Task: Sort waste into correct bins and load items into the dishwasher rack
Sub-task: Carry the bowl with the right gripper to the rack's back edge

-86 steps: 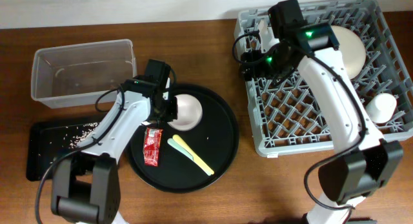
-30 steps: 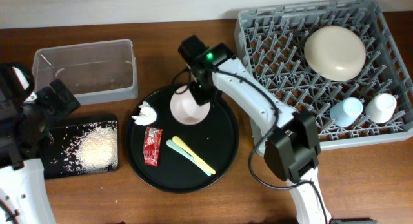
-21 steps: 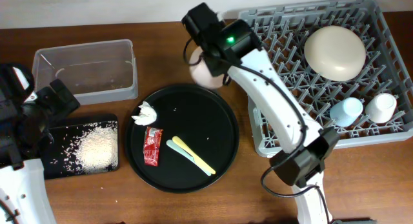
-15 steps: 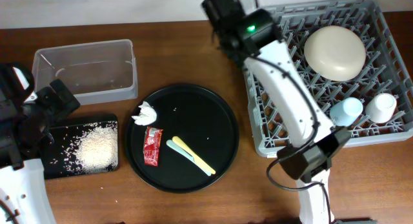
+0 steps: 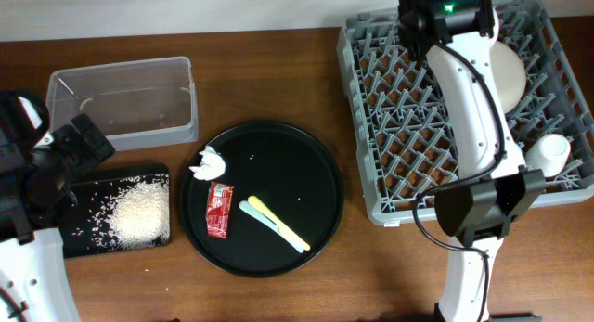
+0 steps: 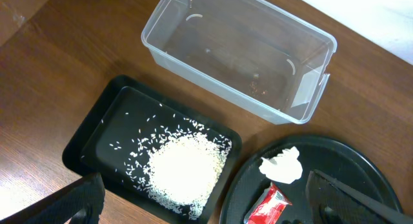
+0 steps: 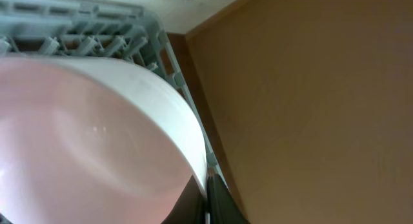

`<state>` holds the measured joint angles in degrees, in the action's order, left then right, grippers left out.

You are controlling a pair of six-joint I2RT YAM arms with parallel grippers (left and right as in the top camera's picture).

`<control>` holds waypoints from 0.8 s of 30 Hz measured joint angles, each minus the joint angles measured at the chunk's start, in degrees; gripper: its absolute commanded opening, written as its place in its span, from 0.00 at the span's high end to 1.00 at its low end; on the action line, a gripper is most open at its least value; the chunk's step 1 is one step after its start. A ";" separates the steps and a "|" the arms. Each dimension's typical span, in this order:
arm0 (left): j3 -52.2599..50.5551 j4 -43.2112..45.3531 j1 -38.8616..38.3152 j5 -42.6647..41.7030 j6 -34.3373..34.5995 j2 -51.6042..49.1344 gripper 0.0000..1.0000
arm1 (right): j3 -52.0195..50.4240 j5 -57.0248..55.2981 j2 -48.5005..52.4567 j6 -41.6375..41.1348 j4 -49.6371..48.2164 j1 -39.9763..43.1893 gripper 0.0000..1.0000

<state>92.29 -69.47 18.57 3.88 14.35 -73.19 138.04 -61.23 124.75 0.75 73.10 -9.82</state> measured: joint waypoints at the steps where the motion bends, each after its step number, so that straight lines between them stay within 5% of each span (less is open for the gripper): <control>1: 0.00 -0.02 0.00 0.00 0.00 0.00 0.01 | -2.10 -0.44 0.00 0.39 -0.90 0.11 0.96; 10: 0.00 -0.02 0.00 0.00 0.00 0.00 0.01 | -21.90 -9.86 0.17 1.84 -14.58 0.09 0.96; 24: 0.00 -0.02 0.00 0.00 0.02 -0.02 0.01 | -23.06 -13.81 0.55 2.14 -25.18 -1.49 0.96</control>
<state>92.29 -69.49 18.57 3.88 14.37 -73.21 114.98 -75.05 125.29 2.90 47.92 -11.31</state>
